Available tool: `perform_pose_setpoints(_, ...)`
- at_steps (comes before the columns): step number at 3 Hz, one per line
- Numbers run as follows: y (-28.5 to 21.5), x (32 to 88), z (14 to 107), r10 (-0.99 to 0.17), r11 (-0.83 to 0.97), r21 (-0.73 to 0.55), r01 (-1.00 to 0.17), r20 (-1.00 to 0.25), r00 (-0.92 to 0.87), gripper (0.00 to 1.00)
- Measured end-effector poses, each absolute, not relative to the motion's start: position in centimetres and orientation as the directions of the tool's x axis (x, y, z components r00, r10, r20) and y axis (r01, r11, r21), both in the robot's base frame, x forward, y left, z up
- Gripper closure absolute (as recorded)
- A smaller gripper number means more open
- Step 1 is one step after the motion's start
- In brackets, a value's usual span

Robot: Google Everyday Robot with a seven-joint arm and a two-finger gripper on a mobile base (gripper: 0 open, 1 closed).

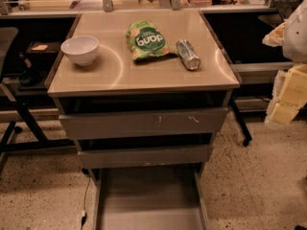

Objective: Place green rice chip bag into bottom drawer

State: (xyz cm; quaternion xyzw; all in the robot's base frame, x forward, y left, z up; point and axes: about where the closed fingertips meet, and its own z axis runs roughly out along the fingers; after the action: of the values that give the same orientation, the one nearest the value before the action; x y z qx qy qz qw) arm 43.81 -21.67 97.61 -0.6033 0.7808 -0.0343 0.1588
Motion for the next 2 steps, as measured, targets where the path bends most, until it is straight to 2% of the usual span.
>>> perform_pose_setpoints(2, -21.0, 45.5, 98.0, -0.954, 0.262, -0.258, -0.93, -0.216, -0.209, 0.0)
